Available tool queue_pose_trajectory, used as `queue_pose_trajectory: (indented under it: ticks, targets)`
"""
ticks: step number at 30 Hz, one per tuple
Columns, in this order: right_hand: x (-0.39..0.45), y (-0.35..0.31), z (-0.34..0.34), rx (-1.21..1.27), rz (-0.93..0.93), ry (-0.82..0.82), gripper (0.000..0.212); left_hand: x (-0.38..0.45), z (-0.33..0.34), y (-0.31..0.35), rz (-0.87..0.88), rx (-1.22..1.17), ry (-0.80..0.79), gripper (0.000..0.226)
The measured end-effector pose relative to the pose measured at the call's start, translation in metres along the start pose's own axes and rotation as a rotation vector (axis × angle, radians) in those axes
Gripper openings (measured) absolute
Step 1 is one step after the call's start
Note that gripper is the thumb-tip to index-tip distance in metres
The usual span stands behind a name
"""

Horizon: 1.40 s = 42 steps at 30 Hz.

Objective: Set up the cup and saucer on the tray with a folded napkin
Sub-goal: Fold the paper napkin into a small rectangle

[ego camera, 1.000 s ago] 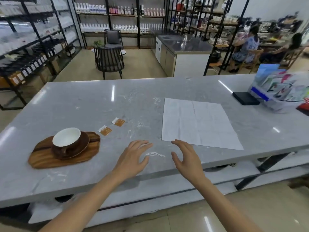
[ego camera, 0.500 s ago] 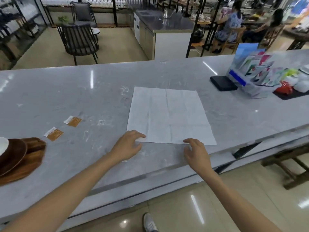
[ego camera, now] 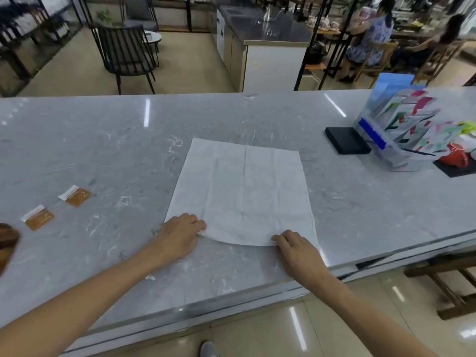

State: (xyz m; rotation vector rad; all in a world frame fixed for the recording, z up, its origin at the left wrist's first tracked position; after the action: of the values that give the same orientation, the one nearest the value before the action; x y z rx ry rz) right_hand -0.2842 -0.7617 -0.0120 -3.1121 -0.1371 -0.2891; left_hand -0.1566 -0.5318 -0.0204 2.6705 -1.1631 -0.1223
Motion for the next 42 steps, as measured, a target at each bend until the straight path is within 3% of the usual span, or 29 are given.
queue_pose_trajectory:
  ticks: [3,7,10,13,15,18,21,25,30,34,39,42]
  targets:
    - [0.007,0.003,-0.011,0.035,0.028,0.032,0.05,0.005,-0.013,0.005,-0.014,0.033,0.047,0.025]
    - [0.021,0.017,-0.038,0.071,0.029,0.108,0.053,0.005,-0.038,0.008,-0.014,0.036,0.101,0.034]
    - [0.026,0.027,-0.063,0.123,-0.096,0.158,0.035,-0.001,-0.071,0.006,0.013,-0.078,0.18,0.023]
    - [0.026,0.043,-0.073,0.195,-0.232,0.01,0.029,-0.009,-0.1,0.004,0.034,-0.175,0.23,0.021]
    - [0.025,0.064,-0.081,0.266,-0.224,-0.058,0.022,-0.016,-0.112,0.001,0.019,-0.216,0.22,0.023]
    - [0.025,0.104,-0.092,0.406,-0.107,-0.113,0.021,-0.027,-0.12,-0.011,-0.073,-0.356,0.161,0.033]
    - [0.039,0.148,-0.099,0.681,0.051,-0.114,0.013,-0.029,-0.118,-0.032,-0.218,-0.473,0.157,0.022]
    - [0.057,0.179,-0.095,0.87,0.135,-0.111,0.019,-0.021,-0.12,-0.056,-0.319,-0.671,0.31,0.039]
    - [0.097,0.216,-0.082,1.052,0.299,-0.012,0.019,0.019,-0.126,-0.087,-0.408,-0.888,0.551,0.024]
    - [0.161,0.241,-0.053,1.079,0.348,-0.031,0.011,0.079,-0.118,-0.13,-0.485,-0.883,0.638,0.017]
    - [0.222,0.27,0.022,1.074,0.501,-0.103,0.01,0.144,-0.074,-0.173,-0.593,-0.708,0.477,0.011]
    - [0.233,0.275,0.072,0.883,0.604,-0.182,0.021,0.161,-0.042,-0.189,-0.661,-0.596,0.389,0.018]
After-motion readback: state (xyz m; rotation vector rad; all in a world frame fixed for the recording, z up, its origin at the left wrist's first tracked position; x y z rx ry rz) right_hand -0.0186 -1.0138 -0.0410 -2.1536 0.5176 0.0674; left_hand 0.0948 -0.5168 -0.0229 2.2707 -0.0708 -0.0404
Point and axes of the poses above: each hand's wrist, its own x-axis towards the middle knuckle, its own z-axis out of the palm, y = z × x, the point moved 9 cm from there along x, towards the middle knuckle, and after that the axes turned 2 degrees about z, right-handed, at the moved point
